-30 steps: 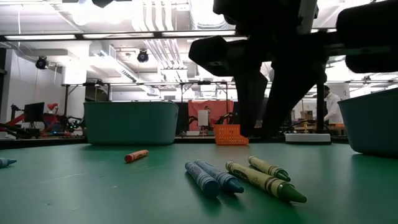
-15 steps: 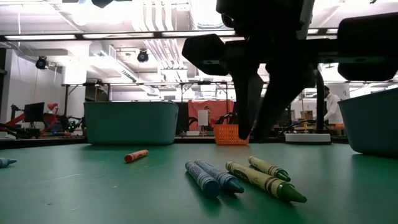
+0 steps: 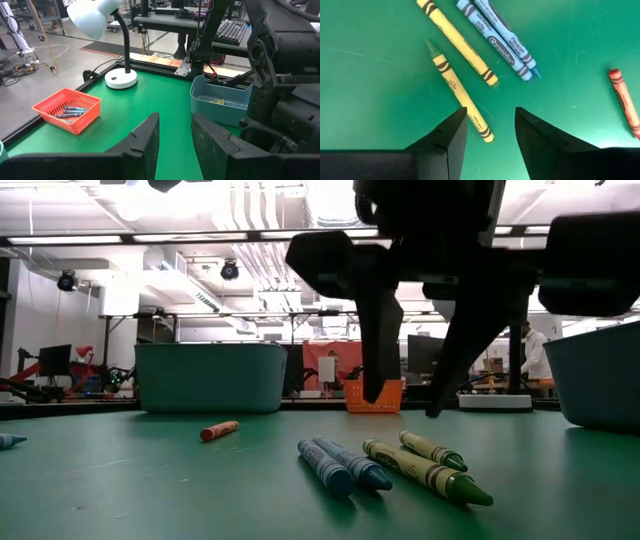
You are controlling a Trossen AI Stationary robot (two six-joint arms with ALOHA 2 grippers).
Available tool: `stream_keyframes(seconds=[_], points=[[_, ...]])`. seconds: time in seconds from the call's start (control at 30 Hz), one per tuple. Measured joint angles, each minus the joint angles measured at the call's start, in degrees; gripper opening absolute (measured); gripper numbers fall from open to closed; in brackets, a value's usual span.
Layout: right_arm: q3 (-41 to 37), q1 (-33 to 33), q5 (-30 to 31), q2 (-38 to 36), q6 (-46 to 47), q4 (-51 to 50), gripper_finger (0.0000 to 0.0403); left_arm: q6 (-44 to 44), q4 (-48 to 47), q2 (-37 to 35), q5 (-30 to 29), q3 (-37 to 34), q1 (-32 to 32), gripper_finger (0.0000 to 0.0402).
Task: Sort crayons
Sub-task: Put the green crayon into the blue bin
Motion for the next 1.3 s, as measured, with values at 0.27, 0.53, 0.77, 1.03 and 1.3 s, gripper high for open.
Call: stream_keyframes(seconds=[0.27, 0.53, 0.77, 1.03, 1.3], points=[[-0.1, -1.4, -4.7, 2.3, -0.9, 1.2, 0.0136, 0.2, 0.0, 0.0, 0.0, 0.0, 0.0, 0.0096], [0.1, -3.7, -11.6, 4.4, -0.6, 0.8, 0.0104, 0.3, 0.0, 0.0, 0.0, 0.0, 0.0, 0.0096], [0.2, -4.7, -13.2, 5.1, -0.4, -1.0, 0.0024, 0.3, 0.0, 0.0, 0.0, 0.0, 0.0, 0.0096], [0.0, -4.7, -12.3, 3.8, -1.9, -1.7, 0.0013, 0.4, 0.0, 0.0, 0.0, 0.0, 0.0, 0.0096], [0.2, -4.9, -8.8, -1.5, 8.8, -9.2, 0.0012, -2.0, -4.9, 0.0, 0.5, 0.0, 0.0, 0.0096]])
